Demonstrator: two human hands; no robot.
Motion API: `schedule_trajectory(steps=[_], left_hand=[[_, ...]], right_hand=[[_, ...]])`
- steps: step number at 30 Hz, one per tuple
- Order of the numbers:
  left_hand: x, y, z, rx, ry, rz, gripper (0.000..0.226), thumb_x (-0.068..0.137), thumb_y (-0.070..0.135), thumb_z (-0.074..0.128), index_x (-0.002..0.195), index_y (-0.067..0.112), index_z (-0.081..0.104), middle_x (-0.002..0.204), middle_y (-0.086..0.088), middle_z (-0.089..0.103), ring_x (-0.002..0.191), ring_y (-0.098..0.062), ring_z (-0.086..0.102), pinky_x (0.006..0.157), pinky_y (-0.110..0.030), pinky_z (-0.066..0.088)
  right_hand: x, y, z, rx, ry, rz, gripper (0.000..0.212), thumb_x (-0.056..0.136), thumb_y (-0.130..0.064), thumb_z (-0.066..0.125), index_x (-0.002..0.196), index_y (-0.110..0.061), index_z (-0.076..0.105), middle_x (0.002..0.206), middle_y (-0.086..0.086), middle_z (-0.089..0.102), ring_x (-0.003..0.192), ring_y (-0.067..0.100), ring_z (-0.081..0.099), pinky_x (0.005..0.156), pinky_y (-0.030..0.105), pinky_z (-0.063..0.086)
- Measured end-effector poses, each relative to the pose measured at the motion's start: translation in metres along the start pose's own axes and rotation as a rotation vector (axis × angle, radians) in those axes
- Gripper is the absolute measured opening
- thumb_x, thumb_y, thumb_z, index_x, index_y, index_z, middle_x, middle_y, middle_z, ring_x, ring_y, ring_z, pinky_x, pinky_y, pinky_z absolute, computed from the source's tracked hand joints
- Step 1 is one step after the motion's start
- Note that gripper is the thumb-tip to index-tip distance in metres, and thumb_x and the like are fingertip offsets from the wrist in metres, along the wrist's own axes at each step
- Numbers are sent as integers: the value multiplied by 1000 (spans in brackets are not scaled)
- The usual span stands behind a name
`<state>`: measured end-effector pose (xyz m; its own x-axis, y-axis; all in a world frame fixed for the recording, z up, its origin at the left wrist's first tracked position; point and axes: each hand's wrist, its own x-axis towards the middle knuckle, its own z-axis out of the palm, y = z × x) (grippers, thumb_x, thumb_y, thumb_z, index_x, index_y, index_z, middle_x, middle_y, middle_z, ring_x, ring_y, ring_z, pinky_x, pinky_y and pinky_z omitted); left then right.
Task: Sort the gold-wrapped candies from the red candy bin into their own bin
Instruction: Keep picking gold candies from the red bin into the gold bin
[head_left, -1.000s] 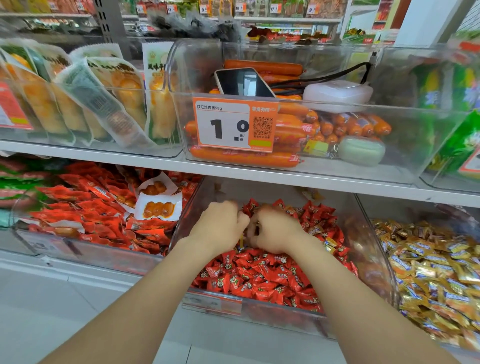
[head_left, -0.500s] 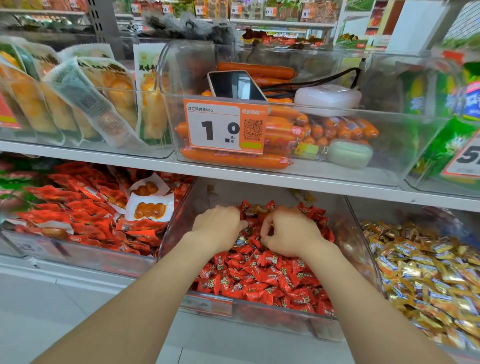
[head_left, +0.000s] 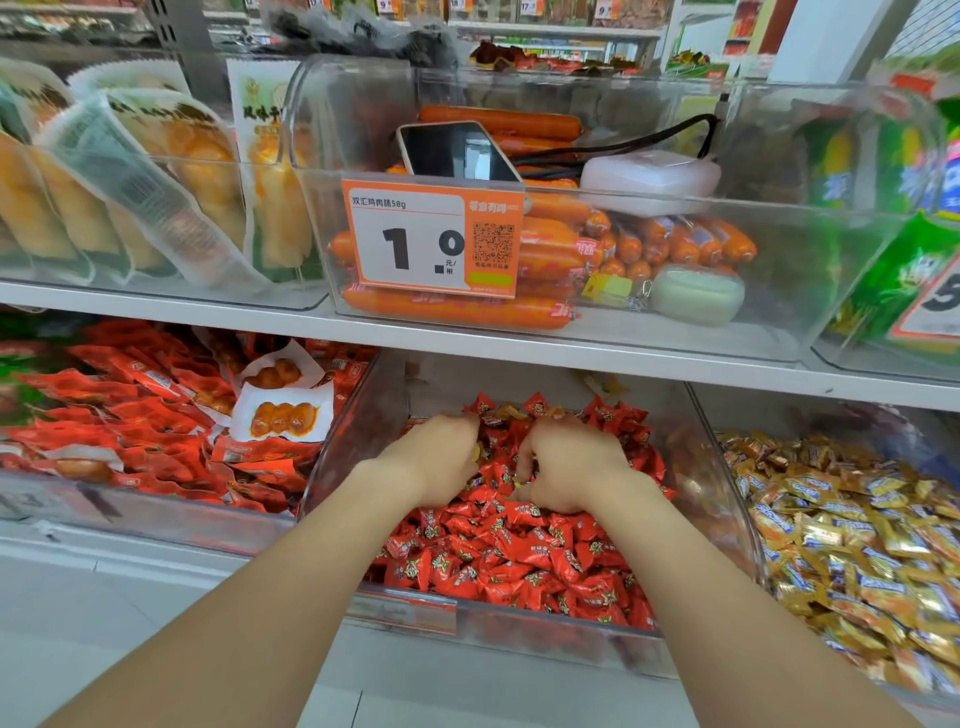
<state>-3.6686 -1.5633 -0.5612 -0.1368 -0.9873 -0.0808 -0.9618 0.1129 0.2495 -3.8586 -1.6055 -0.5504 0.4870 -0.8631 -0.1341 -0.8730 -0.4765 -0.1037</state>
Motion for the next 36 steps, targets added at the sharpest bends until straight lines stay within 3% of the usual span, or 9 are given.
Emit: schedule_trajectory(steps=[4, 7, 9, 13, 18, 22, 26, 32, 36], left_hand=[[-3, 3, -10, -155, 90, 25, 19, 96, 14, 54, 104, 18, 37, 86, -7, 61, 81, -33, 62, 69, -44, 52], [-6, 5, -14, -182, 99, -16, 11, 92, 31, 49, 95, 21, 50, 88, -7, 63, 84, -31, 62, 75, -44, 54], [-5, 6, -11, -156, 104, -28, 26, 94, 45, 47, 82, 23, 52, 84, -5, 64, 84, -31, 63, 76, -42, 53], [-2, 12, -7, -36, 105, -40, 48, 103, 57, 50, 71, 22, 46, 76, -3, 57, 82, -31, 62, 69, -39, 43], [0, 7, -8, -47, -25, -68, 10, 101, 34, 63, 94, 28, 67, 99, 4, 68, 97, -24, 67, 89, -43, 57], [-2, 6, -7, -64, -195, -82, 12, 100, 34, 69, 102, 25, 76, 98, 6, 69, 102, -20, 64, 96, -44, 55], [-3, 5, -8, -103, -187, -66, 12, 96, 21, 70, 92, 22, 81, 87, 11, 73, 89, -12, 68, 91, -41, 59], [-11, 6, -15, -154, -35, -185, 28, 94, 33, 45, 88, 17, 67, 102, -9, 72, 95, -32, 67, 85, -41, 57], [-19, 11, -28, -251, 130, -230, 30, 106, 28, 40, 88, 14, 58, 94, -12, 66, 86, -33, 63, 76, -36, 46]], right_hand=[[-3, 1, -9, 199, 46, -29, 29, 84, -54, 76, 82, -26, 69, 84, -12, 62, 87, 15, 65, 68, 28, 47], [-10, 3, -24, 370, 161, -16, 37, 92, -43, 62, 71, -13, 61, 67, 3, 61, 70, 23, 62, 59, 31, 40], [-17, 4, -31, 497, 242, -8, 32, 90, -35, 62, 66, -17, 52, 61, 0, 55, 64, 20, 56, 57, 32, 35], [-25, 8, -25, 572, 251, -15, 9, 89, -22, 67, 88, -20, 59, 79, -4, 64, 75, 16, 61, 60, 29, 42], [-24, 10, -15, 406, 116, -124, 23, 97, -21, 57, 105, -34, 73, 83, -13, 68, 71, -1, 62, 64, 23, 49], [-19, -3, -14, 131, 67, -143, 16, 92, -42, 70, 107, -40, 73, 112, -14, 70, 105, 16, 65, 87, 39, 58], [-9, -19, -8, -33, -80, -162, 38, 93, -34, 72, 131, -38, 68, 126, 1, 65, 118, 27, 62, 84, 37, 51], [2, -16, -3, 157, -27, -114, 10, 86, -39, 74, 95, -34, 73, 88, -15, 63, 89, 16, 62, 73, 29, 47], [-14, -7, -23, 490, 37, -58, 24, 91, -41, 60, 89, -20, 73, 88, 1, 75, 85, 22, 70, 80, 35, 58]])
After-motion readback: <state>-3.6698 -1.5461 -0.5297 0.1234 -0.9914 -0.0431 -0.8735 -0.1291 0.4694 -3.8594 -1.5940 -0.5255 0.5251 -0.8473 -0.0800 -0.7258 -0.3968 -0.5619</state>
